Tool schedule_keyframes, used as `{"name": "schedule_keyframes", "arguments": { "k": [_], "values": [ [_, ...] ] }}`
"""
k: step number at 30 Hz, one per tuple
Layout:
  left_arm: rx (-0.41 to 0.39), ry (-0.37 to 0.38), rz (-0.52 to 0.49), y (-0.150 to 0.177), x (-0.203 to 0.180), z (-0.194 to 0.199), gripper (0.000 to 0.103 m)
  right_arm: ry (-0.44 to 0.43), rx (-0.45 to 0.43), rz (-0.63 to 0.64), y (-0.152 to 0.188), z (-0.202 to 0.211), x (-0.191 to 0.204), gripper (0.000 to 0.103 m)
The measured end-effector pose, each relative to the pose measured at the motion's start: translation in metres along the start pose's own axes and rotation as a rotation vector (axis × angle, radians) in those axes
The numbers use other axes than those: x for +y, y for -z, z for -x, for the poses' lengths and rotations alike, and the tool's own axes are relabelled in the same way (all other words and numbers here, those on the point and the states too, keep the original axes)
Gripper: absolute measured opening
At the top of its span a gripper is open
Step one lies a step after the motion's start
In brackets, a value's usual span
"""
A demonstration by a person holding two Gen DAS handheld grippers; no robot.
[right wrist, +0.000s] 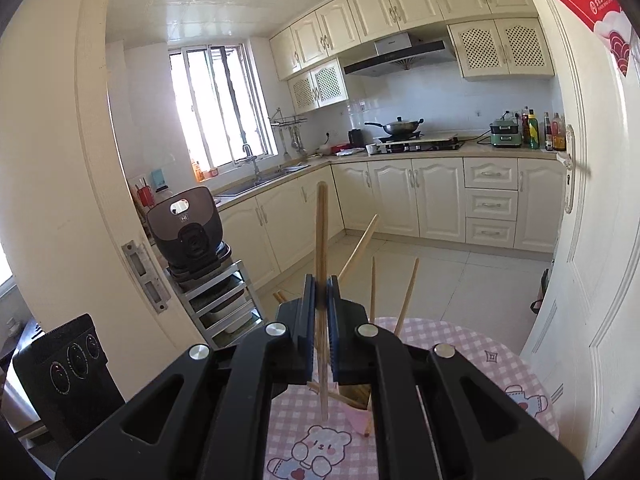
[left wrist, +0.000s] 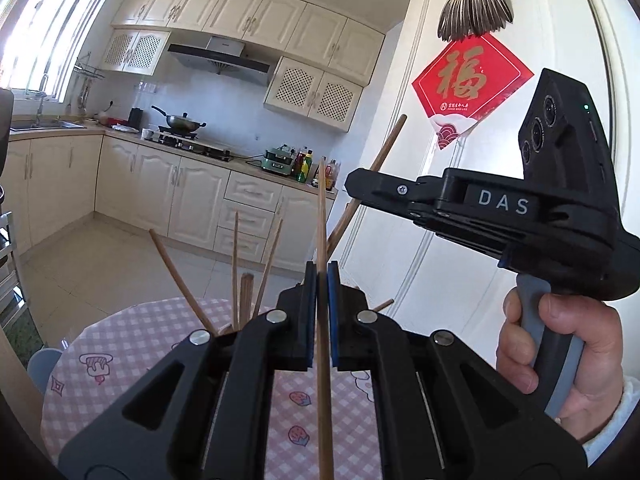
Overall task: Organize utensils
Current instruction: 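Raise both chopsticks over the pink cup and lower them into it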
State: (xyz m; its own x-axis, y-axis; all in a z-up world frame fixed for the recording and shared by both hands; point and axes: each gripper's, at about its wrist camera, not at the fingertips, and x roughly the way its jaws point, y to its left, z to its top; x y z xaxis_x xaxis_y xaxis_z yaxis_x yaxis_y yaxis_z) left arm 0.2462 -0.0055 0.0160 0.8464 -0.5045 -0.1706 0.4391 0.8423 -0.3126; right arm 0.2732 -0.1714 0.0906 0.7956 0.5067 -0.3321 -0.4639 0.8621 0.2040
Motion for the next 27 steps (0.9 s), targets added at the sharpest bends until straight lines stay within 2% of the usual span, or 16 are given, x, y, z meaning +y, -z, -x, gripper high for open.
{"name": "schedule_keyframes", "arguments": {
  "k": [10,15,20,27],
  "values": [
    [-0.026,0.002,0.025,0.002,0.014,-0.042,0.005,0.082,-0.024,0.096,-0.009,-0.021,0.002,0.004],
    [-0.012,-0.001,0.029,0.01,0.019,-0.051,0.005,0.1,0.022,0.103,0.004,-0.037,-0.008,0.004],
    [-0.019,-0.028,0.023,0.015,0.023,-0.049,0.005,0.087,0.073,0.049,0.017,-0.046,-0.024,0.005],
    [-0.031,-0.041,0.029,0.02,0.028,-0.041,0.005,-0.021,0.133,-0.08,0.026,-0.045,-0.037,0.009]
  ]
}}
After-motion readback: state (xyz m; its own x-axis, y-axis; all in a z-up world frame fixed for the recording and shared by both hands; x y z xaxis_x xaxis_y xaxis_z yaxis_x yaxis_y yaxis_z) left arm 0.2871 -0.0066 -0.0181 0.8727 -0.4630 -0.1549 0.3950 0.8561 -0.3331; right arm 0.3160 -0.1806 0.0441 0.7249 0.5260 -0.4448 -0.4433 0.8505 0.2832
